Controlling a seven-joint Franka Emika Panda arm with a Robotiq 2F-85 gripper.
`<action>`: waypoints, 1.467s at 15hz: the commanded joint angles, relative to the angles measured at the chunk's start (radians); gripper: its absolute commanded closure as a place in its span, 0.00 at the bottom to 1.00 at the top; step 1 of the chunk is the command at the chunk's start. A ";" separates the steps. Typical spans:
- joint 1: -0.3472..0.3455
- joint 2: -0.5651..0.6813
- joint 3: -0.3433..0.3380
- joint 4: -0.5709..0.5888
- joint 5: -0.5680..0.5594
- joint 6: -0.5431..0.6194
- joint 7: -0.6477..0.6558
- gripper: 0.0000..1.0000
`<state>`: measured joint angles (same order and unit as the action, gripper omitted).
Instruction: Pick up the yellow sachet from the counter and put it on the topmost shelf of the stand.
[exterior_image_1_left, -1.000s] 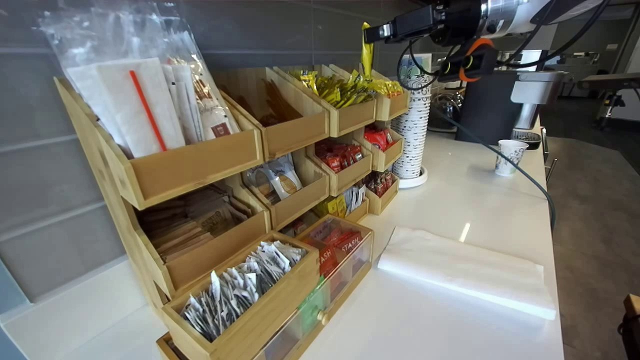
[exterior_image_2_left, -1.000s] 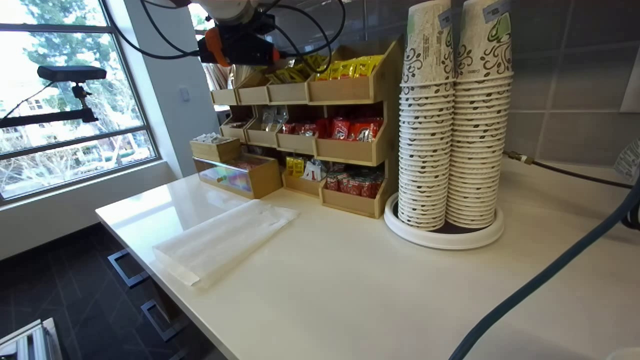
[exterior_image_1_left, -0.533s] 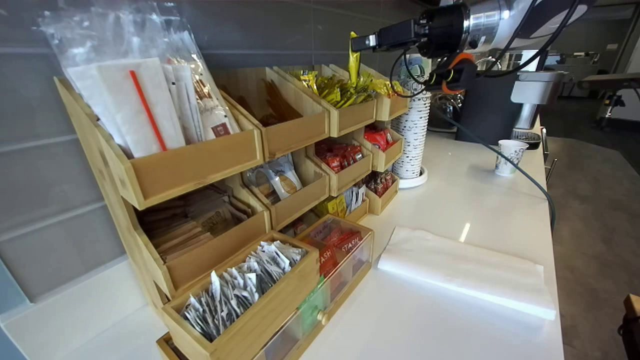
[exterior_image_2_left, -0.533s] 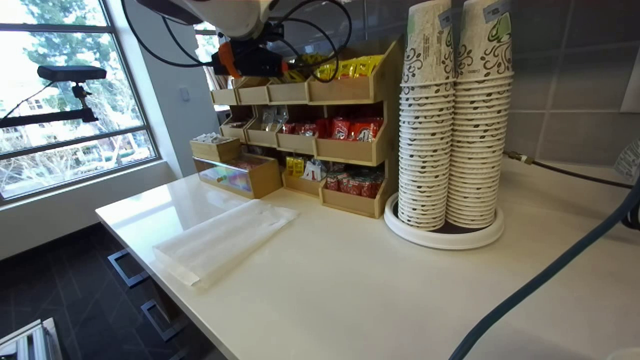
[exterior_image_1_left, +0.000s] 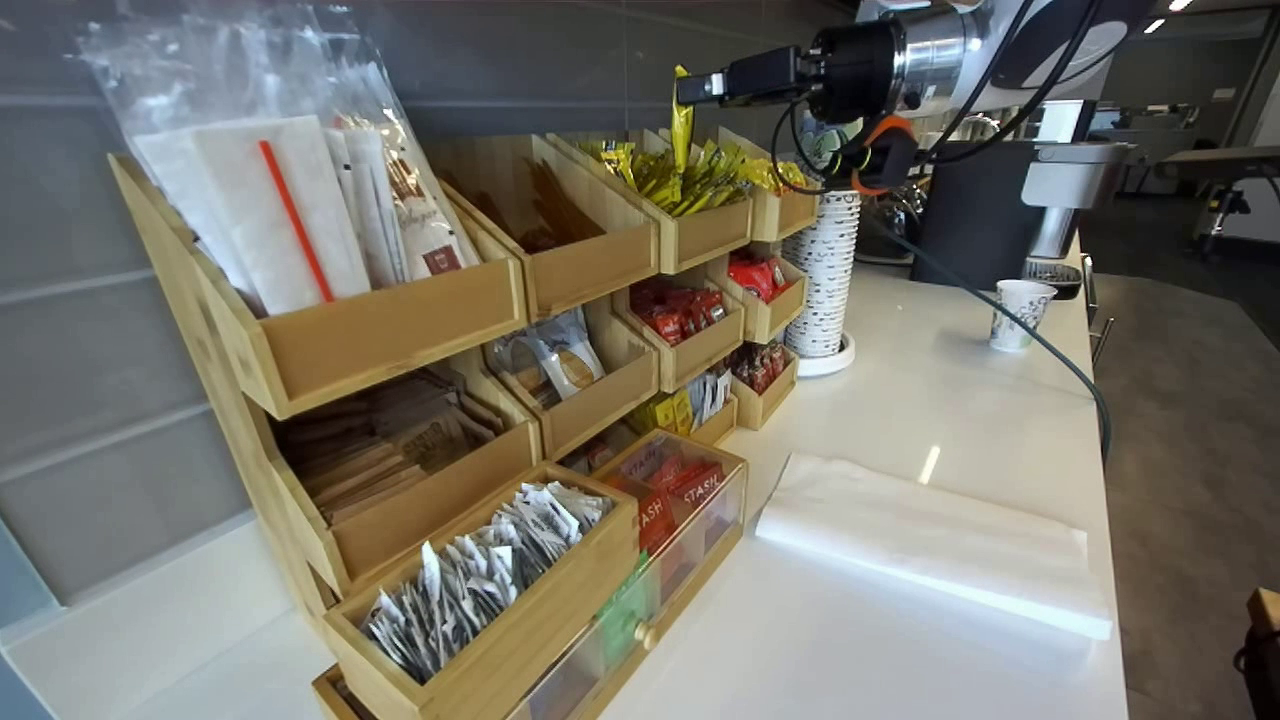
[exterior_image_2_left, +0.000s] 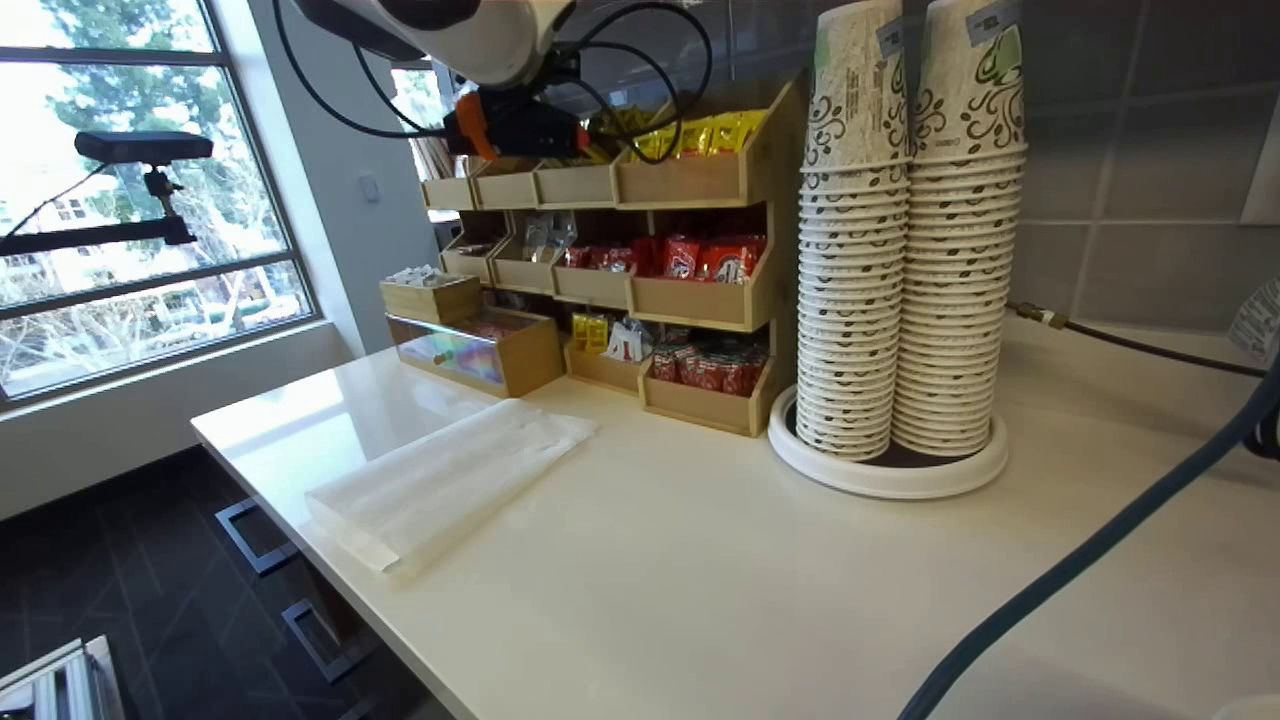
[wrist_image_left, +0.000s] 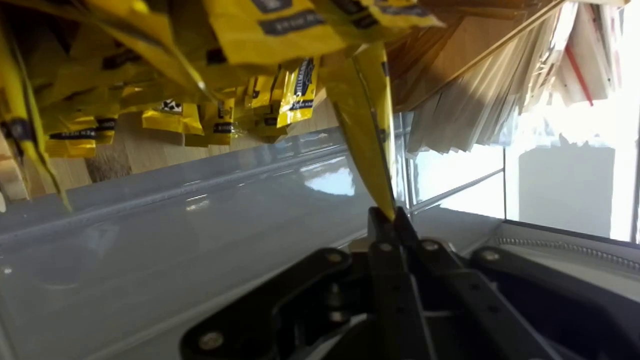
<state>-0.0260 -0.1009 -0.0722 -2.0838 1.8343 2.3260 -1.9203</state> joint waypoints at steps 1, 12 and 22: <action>-0.009 0.039 0.018 0.030 0.031 0.005 -0.022 0.99; -0.005 0.077 0.028 0.032 0.011 0.009 -0.003 0.99; -0.005 0.066 0.030 0.031 -0.039 0.040 0.029 0.31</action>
<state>-0.0253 -0.0420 -0.0531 -2.0749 1.8260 2.3301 -1.9182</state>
